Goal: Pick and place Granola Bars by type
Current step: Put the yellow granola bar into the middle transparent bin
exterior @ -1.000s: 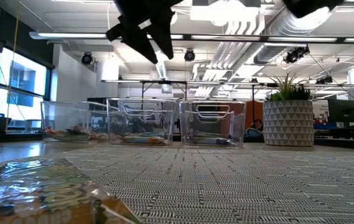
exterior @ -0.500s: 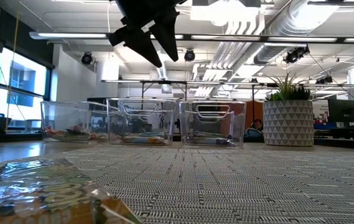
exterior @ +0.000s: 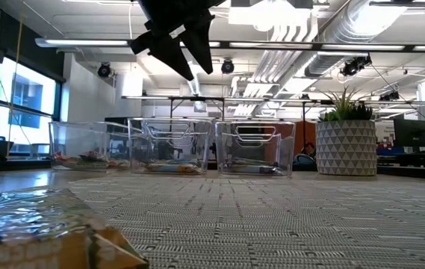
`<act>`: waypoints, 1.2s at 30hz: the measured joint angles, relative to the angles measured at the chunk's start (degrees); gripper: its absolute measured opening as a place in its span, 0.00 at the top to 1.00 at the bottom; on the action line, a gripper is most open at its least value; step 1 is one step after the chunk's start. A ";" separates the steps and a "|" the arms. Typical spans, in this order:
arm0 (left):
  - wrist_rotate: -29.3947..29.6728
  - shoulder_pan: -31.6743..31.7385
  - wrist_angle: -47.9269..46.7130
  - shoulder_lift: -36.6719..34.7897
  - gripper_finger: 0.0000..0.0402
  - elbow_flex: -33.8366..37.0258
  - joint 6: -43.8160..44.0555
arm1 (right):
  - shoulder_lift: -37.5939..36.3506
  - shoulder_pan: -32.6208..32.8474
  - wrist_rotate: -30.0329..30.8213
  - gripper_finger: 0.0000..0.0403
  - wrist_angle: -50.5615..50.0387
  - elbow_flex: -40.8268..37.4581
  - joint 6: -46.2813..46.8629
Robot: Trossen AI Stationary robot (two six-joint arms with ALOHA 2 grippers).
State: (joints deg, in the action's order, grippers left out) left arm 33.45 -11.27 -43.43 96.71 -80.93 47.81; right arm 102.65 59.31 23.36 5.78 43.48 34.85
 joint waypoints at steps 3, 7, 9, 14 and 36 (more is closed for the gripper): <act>0.07 0.00 0.00 0.00 0.48 0.00 -0.10 | 0.00 -0.08 0.06 0.62 -0.34 -0.03 0.16; 0.15 0.00 0.01 0.00 0.48 0.00 -0.13 | 0.14 -0.11 0.00 0.67 1.61 -0.19 -0.38; 0.15 0.01 0.01 0.00 0.48 0.00 -0.14 | 0.20 -0.13 -0.68 0.72 2.32 -0.19 -0.35; 0.15 0.00 0.01 0.00 0.48 0.00 -0.15 | 0.17 -0.14 -4.32 0.89 3.56 -0.15 -0.24; 0.23 0.00 -0.40 -6.07 0.48 0.07 -3.10 | -30.47 -22.30 33.28 0.93 -11.36 -0.15 -48.35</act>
State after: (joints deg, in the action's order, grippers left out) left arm 33.69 -11.27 -43.83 90.63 -80.86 44.71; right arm 72.18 37.01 56.64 -5.58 43.33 -13.50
